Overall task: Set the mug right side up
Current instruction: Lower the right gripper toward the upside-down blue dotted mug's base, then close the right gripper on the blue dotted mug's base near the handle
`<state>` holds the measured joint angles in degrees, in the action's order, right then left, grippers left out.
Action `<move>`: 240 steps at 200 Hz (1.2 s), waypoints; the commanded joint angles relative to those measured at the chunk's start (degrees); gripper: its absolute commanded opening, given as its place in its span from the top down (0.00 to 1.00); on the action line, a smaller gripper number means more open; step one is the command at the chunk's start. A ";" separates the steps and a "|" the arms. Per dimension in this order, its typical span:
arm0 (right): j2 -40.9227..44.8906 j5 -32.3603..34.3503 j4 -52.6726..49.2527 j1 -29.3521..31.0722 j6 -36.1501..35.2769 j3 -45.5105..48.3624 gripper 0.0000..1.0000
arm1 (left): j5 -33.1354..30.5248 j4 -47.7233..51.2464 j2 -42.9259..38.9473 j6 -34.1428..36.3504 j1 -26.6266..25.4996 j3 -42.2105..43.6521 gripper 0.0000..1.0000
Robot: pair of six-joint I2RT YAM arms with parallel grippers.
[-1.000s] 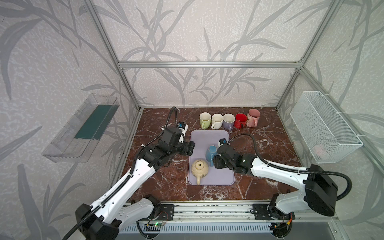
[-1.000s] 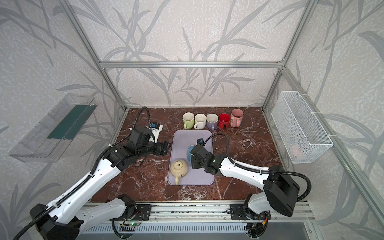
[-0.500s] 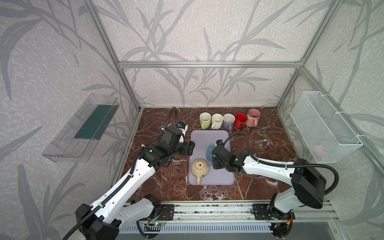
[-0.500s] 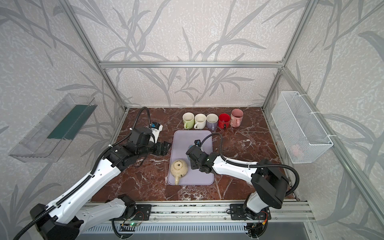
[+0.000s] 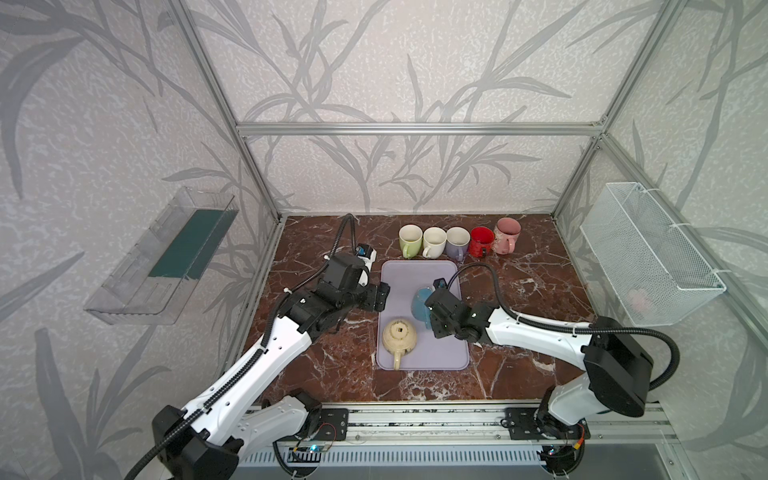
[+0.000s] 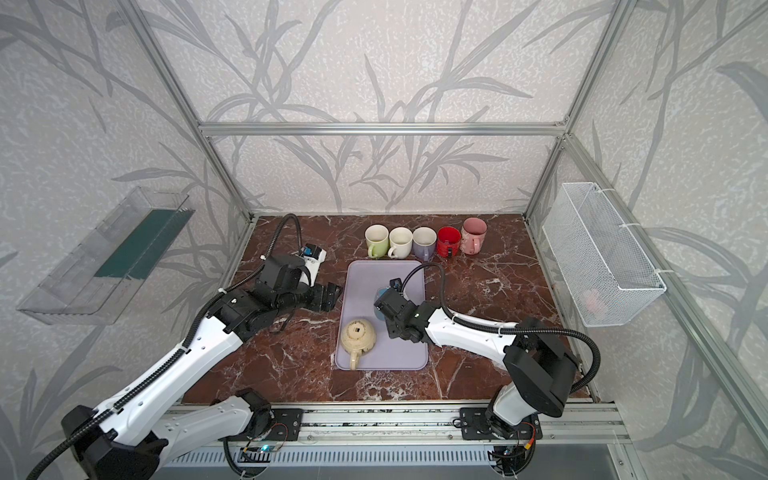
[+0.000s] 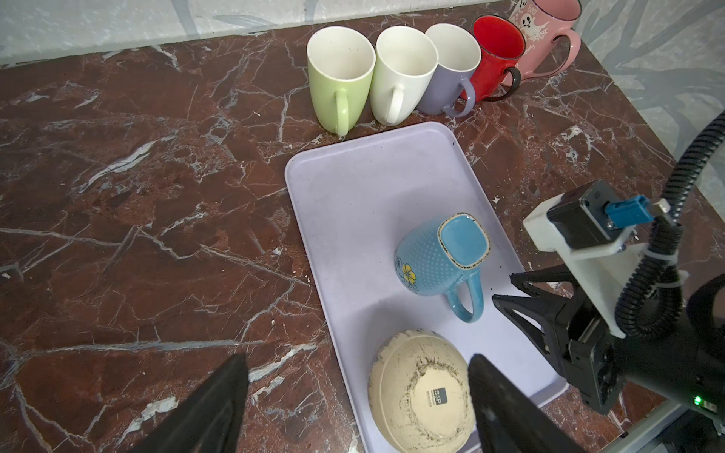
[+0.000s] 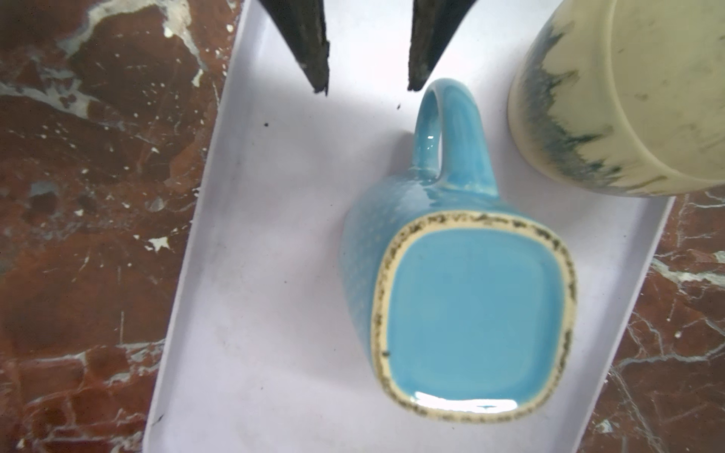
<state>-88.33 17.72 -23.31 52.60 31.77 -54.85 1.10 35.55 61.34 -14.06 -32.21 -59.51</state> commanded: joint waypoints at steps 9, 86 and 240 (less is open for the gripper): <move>0.44 1.72 -3.64 -0.27 -3.05 -2.70 0.68 | -0.84 0.57 0.42 0.57 -0.14 0.33 0.14; 0.28 -2.64 -3.67 -0.24 -2.47 -6.05 0.54 | -0.77 0.68 0.49 0.61 -0.18 0.37 0.14; -11.44 -2.15 -4.69 -0.57 -1.80 -12.40 0.70 | -0.69 0.91 0.24 0.73 -0.14 0.41 0.14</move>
<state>-97.91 14.13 -26.11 52.51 30.00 -65.47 1.08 35.57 61.60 -13.98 -32.21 -59.51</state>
